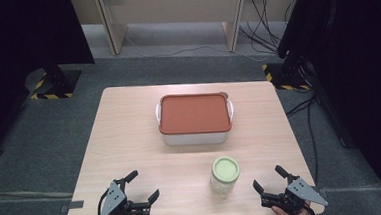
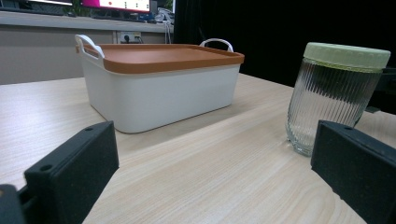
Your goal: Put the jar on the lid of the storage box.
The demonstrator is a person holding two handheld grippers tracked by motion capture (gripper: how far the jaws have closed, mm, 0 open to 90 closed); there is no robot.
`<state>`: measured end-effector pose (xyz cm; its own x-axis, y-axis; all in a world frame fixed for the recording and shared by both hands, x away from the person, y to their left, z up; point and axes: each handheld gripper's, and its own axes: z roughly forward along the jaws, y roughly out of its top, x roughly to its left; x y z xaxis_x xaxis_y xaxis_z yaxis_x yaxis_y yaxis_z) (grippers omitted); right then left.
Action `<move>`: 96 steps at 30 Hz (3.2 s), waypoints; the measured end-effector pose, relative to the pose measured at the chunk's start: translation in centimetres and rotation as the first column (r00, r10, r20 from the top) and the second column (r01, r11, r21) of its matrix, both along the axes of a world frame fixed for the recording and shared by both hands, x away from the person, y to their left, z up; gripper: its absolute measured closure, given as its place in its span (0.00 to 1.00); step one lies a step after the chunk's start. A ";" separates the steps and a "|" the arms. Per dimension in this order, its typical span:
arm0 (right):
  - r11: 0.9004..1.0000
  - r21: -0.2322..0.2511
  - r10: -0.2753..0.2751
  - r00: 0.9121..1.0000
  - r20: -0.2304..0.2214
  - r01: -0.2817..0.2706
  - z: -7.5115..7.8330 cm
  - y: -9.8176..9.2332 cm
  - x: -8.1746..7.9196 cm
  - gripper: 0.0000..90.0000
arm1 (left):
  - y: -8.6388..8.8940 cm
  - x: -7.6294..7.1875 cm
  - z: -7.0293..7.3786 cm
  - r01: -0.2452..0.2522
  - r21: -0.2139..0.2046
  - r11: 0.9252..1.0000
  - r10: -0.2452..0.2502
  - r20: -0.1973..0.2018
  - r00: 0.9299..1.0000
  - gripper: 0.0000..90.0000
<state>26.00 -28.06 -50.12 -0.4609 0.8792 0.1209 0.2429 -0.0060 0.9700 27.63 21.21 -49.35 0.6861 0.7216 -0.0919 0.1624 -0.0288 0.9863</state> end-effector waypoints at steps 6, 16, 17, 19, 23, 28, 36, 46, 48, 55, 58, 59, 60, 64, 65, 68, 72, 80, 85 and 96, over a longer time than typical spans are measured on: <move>1.000 0.006 0.008 1.000 0.004 -0.008 0.0 0.1 0.0 0.01 | 0.0 0.0 0.1 0.002 -0.001 1.000 -0.002 0.005 1.000 0.00; 1.000 0.001 0.030 1.000 0.011 -0.030 0.2 0.5 -0.2 0.01 | -0.1 0.0 0.1 0.004 0.000 1.000 -0.004 0.006 1.000 0.00; 1.000 0.001 0.030 1.000 0.011 -0.030 0.2 0.5 -0.2 0.01 | -0.1 0.0 0.1 0.004 0.000 1.000 -0.004 0.006 1.000 0.00; 0.999 0.002 0.035 0.999 0.012 -0.035 0.2 0.6 -0.2 0.01 | -0.1 0.0 0.1 0.003 0.000 1.000 -0.003 0.006 1.000 0.00; 0.999 0.002 0.054 0.998 0.017 -0.054 0.3 1.1 -0.3 0.01 | 0.0 0.0 0.1 0.003 -0.001 1.000 -0.003 0.006 1.000 0.00; 0.997 0.004 0.073 0.997 0.020 -0.073 0.4 1.7 -0.4 0.01 | -0.1 0.0 0.1 0.003 -0.001 1.000 -0.003 0.005 1.000 0.00; 0.995 0.008 0.096 0.995 0.020 -0.096 0.5 2.2 -0.5 0.01 | 0.0 0.0 0.0 0.004 -0.004 1.000 -0.004 0.001 1.000 0.00; 0.993 0.007 0.121 0.993 0.015 -0.121 0.6 2.7 -0.7 0.01 | 0.0 0.0 0.0 0.004 -0.005 1.000 -0.004 -0.001 1.000 0.00; 0.992 0.008 0.127 0.992 0.015 -0.127 0.6 2.9 -0.7 0.01 | 0.0 0.0 0.0 0.003 -0.008 1.000 -0.003 -0.004 1.000 0.00; 0.990 0.008 0.143 0.990 0.013 -0.143 0.7 3.3 -0.7 0.01 | 0.0 0.0 0.0 0.005 -0.011 1.000 -0.005 -0.005 1.000 0.00; 0.989 0.007 0.150 0.989 0.012 -0.150 0.7 3.6 -0.6 0.01 | 0.0 0.1 0.0 0.004 -0.013 1.000 -0.004 -0.006 1.000 0.00; 0.988 0.007 0.151 0.988 0.012 -0.151 0.7 3.6 -0.6 0.01 | 0.0 0.1 0.0 0.005 -0.014 1.000 -0.005 -0.007 1.000 0.00; 0.988 0.008 0.154 0.988 0.012 -0.154 0.7 3.7 -0.6 0.01 | 0.0 0.1 0.0 0.006 -0.012 1.000 -0.006 -0.007 1.000 0.00; 0.987 0.009 0.161 0.987 0.013 -0.161 0.7 3.9 -0.6 0.01 | 0.0 0.1 0.0 0.007 -0.011 1.000 -0.007 -0.006 1.000 0.00; 0.987 0.010 0.162 0.987 0.012 -0.162 0.7 4.0 -0.6 0.01 | 0.0 0.1 0.0 0.007 -0.012 1.000 -0.007 -0.006 1.000 0.00; 0.986 0.008 0.166 0.986 0.015 -0.166 0.8 4.1 -0.7 0.01 | 0.0 0.1 0.0 0.007 -0.012 1.000 -0.008 -0.007 1.000 0.00; 0.985 0.007 0.175 0.984 0.017 -0.175 0.9 4.3 -0.7 0.01 | -0.1 0.1 0.0 0.009 -0.011 1.000 -0.009 -0.006 1.000 0.00; 0.981 0.000 0.194 0.981 0.014 -0.194 0.9 5.0 -0.6 0.01 | -0.1 0.0 0.0 0.010 -0.009 1.000 -0.010 -0.004 1.000 0.00; 0.979 -0.006 0.204 0.979 0.012 -0.204 0.8 5.5 -0.5 0.01 | -0.1 0.0 0.0 0.009 -0.006 1.000 -0.010 -0.005 1.000 0.00; 0.975 -0.016 0.220 0.975 0.013 -0.220 0.8 6.2 -0.3 0.01 | -0.1 0.1 0.0 0.010 -0.006 1.000 -0.010 -0.007 1.000 0.00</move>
